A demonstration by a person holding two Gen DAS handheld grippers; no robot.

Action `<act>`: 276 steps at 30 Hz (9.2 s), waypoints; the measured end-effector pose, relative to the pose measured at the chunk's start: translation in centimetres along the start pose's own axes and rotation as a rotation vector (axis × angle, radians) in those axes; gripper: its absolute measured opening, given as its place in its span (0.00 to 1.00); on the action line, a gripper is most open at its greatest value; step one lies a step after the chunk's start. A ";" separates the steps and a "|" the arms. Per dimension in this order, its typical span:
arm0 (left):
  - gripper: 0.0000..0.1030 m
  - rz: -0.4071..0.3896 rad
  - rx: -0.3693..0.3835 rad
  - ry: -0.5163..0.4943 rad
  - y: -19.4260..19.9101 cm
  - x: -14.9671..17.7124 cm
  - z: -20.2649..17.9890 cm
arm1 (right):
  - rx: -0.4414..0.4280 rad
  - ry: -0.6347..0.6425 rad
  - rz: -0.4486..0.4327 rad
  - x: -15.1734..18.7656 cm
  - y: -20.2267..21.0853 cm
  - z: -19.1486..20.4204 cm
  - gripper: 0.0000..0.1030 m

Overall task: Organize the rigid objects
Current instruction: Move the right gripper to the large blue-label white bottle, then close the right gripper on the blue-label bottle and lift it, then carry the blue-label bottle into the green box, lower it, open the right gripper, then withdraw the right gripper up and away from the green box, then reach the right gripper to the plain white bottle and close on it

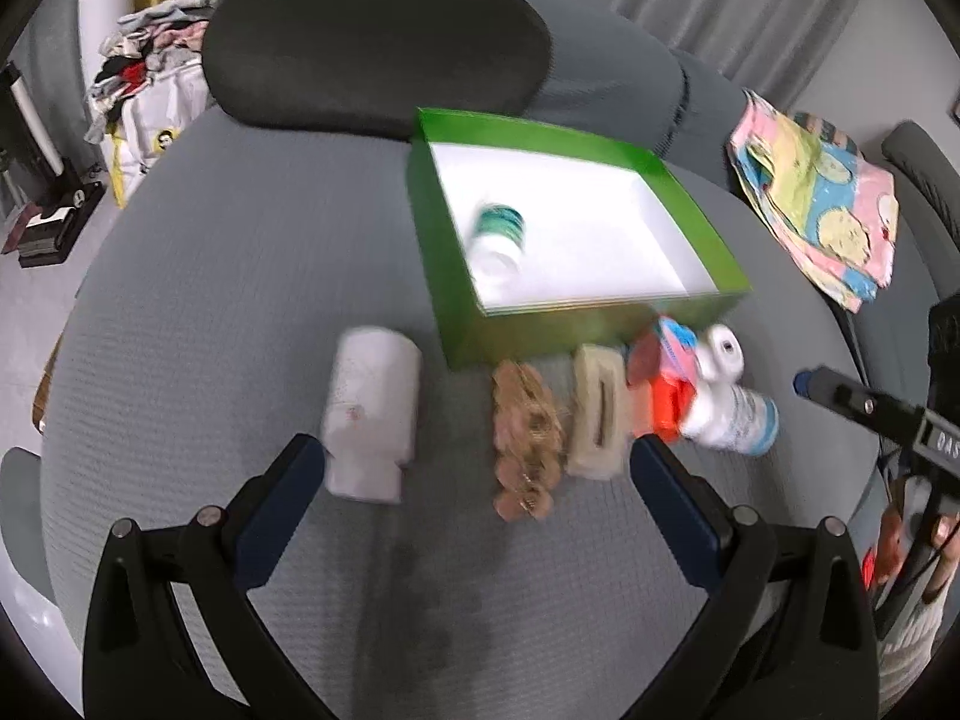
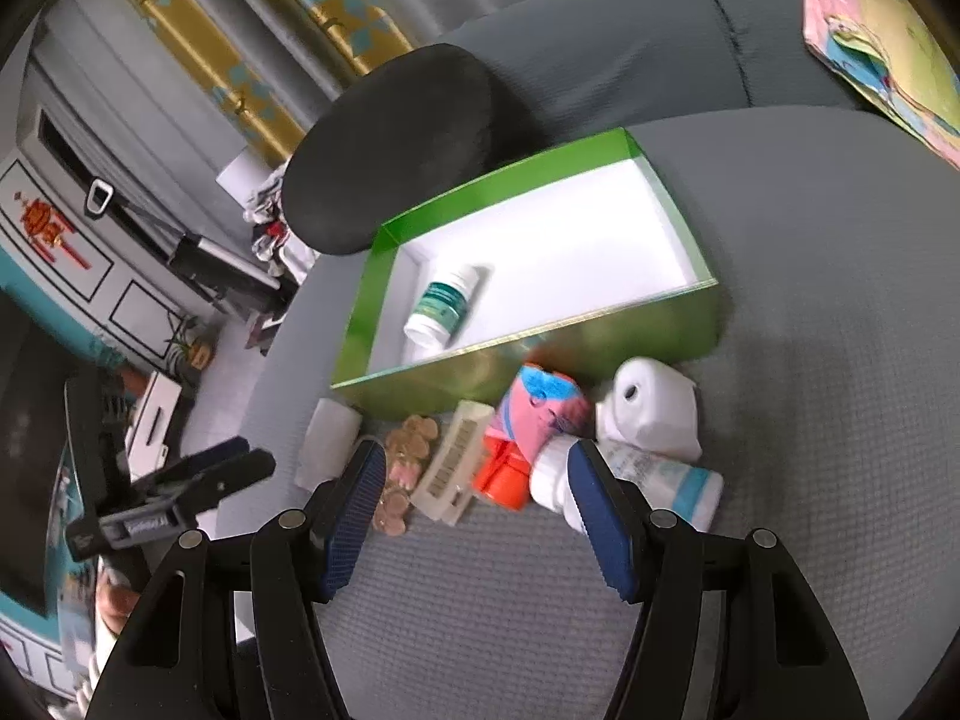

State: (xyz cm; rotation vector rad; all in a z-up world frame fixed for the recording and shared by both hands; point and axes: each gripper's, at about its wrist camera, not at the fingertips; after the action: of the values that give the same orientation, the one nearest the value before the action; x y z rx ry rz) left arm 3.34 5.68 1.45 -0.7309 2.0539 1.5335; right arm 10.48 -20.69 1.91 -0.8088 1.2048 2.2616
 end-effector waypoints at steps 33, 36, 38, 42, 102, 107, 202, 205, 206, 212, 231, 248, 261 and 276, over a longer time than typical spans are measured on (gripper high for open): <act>0.99 0.219 0.190 0.244 -8.1 2.5 -12.6 | 0.059 0.435 -0.001 3.8 0.6 -6.3 0.63; 0.99 0.221 0.188 0.265 -8.9 2.1 -13.2 | 0.026 0.475 0.009 3.4 -0.3 -6.5 0.63; 0.99 0.227 0.181 0.270 -9.5 2.0 -13.6 | -0.005 0.485 0.018 3.0 -0.8 -6.6 0.63; 0.98 0.252 0.193 0.296 -10.6 2.0 -14.1 | -0.076 0.499 0.054 2.5 -2.3 -6.9 0.63; 0.58 -0.110 0.167 -0.177 -0.8 -7.3 -12.7 | -0.124 0.648 -0.217 4.7 3.6 6.1 0.56; 0.58 -0.107 0.161 -0.175 -2.0 -8.8 -12.3 | -0.116 0.655 -0.209 3.9 2.9 6.2 0.56; 0.99 -0.234 -0.073 -0.228 0.4 -6.2 -9.4 | 0.094 0.392 -0.205 4.9 7.3 3.5 0.81; 0.99 -0.248 -0.085 -0.247 1.6 -5.1 -9.7 | 0.090 0.387 -0.215 5.6 8.5 3.8 0.81; 0.99 -0.249 -0.086 -0.249 1.9 -4.8 -9.8 | 0.088 0.382 -0.218 5.9 8.9 3.8 0.81; 0.99 -0.264 -0.089 -0.253 3.7 -2.5 -9.9 | 0.061 0.381 -0.225 7.2 10.3 4.5 0.81; 0.99 -0.265 -0.136 -0.261 5.5 2.7 -8.1 | 0.007 0.362 -0.212 9.6 10.9 6.5 0.81; 0.99 -0.175 -0.196 -0.180 3.6 4.9 -1.7 | -0.052 0.387 -0.111 11.1 6.2 9.7 0.81; 0.99 -0.102 -0.159 -0.103 1.9 5.6 3.5 | -0.102 0.346 -0.005 11.7 1.3 11.9 0.81; 0.93 -0.075 -0.111 -0.046 -0.7 3.9 6.2 | -0.116 0.291 0.168 8.9 -8.4 16.0 0.81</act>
State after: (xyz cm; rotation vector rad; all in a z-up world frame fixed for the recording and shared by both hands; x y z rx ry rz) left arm 1.23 10.98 -3.24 -0.7969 1.8988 1.6169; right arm 4.70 -1.80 -1.88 -1.1529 1.3202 2.4286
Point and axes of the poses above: each gripper's, at about its wrist camera, not at the fingertips, and y roughly against the way its jaws point, z to its left, x to its underside, and after that the axes turned 9 degrees about -z, right-handed
